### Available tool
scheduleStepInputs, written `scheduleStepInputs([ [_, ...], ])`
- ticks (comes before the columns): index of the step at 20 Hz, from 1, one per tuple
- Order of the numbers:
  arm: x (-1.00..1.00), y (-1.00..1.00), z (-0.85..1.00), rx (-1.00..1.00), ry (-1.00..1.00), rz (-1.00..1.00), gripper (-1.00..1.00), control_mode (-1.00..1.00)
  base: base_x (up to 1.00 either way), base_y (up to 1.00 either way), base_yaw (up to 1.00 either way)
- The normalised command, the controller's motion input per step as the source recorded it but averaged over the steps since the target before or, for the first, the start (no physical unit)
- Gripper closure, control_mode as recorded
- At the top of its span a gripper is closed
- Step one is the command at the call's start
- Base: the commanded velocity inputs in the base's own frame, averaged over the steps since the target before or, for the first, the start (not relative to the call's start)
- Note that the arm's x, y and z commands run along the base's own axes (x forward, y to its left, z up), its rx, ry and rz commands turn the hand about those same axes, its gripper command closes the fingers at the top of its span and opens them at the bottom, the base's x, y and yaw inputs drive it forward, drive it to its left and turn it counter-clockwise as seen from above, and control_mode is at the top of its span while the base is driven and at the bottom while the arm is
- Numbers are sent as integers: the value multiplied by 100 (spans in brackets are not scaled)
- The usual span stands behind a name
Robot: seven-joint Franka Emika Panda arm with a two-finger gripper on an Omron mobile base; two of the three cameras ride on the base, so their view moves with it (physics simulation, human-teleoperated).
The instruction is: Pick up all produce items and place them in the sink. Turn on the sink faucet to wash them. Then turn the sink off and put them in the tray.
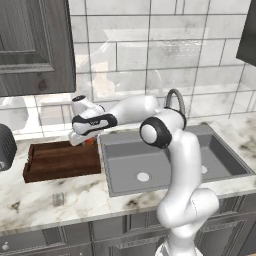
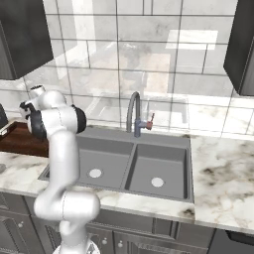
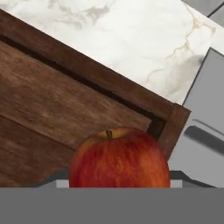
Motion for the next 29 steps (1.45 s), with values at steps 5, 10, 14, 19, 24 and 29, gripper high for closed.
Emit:
scheduleStepInputs([
  [5,13,26,-35,-5,0,0,100,-100,0,0,0],
  [10,0,11,-27,-5,0,0,100,-100,0,0,0],
  [14,0,7,-19,-2,0,0,100,-100,0,0,0],
  [19,0,7,-23,-1,0,0,100,-100,0,0,0],
  [24,-11,8,-15,0,1,0,100,-100,0,0,0],
  [29,-9,5,-19,0,0,0,100,-100,0,0,0],
])
